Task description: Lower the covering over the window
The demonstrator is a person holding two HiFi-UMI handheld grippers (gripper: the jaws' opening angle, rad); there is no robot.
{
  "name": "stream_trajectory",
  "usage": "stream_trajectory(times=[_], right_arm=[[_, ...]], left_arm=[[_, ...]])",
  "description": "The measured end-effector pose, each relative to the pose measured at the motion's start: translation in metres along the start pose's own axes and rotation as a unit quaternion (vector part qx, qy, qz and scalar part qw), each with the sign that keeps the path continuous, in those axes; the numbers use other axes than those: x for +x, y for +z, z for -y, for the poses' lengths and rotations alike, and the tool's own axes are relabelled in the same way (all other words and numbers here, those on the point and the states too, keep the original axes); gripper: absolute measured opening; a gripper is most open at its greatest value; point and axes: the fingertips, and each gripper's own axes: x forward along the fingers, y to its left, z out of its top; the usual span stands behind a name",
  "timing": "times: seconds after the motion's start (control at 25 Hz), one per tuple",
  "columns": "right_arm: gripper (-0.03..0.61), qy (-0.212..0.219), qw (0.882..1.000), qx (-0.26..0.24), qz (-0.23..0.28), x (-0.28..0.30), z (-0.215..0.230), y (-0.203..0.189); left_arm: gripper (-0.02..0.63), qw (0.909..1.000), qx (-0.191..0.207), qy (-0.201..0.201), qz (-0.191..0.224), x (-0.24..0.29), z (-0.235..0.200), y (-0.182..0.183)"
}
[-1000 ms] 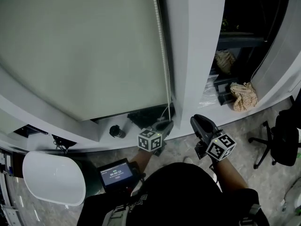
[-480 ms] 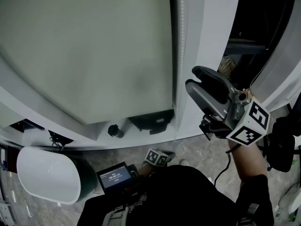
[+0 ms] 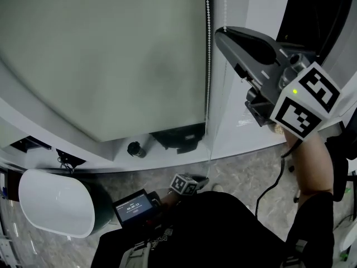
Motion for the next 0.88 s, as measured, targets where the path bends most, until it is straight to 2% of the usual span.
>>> stream_trajectory(times=[0.08,0.2,0.36,0.44,0.64,0.72,0.8,0.88], right_arm=[[0.017,-0.024,0.999,-0.038,-0.007,-0.005,0.008,-0.001],[0.015,-0.044,0.996,-0.075,-0.029,-0.014,0.017,-0.011],[0.015,-0.040,0.988,-0.117,-0.088,-0.019,0.014,-0.073],[0.015,-0.041,0.988,-0.111,-0.103,-0.022,0.013,-0.104],[0.015,-0.049,0.983,-0.099,-0.147,-0.037,0.010,-0.175],[0.015,-0.053,0.980,-0.087,-0.172,-0.044,0.006,-0.211],[0.015,-0.056,0.977,-0.069,-0.195,-0.052,0.002,-0.249],[0.015,-0.064,0.974,-0.047,-0.214,-0.062,-0.004,-0.285]], left_arm=[[0.014,0.9993,0.016,-0.002,0.032,-0.010,-0.001,0.009],[0.012,0.9933,0.042,0.013,0.107,-0.028,-0.008,0.028],[0.037,0.9793,0.043,0.032,0.195,-0.077,-0.009,0.059],[0.077,0.9678,0.039,0.056,0.242,-0.110,-0.016,0.073],[0.083,0.9398,0.060,0.118,0.315,-0.186,-0.008,0.110],[0.083,0.9236,0.062,0.140,0.352,-0.212,-0.008,0.126],[0.083,0.9087,0.068,0.143,0.386,-0.232,-0.005,0.148],[0.083,0.8975,0.086,0.124,0.414,-0.241,0.003,0.171]])
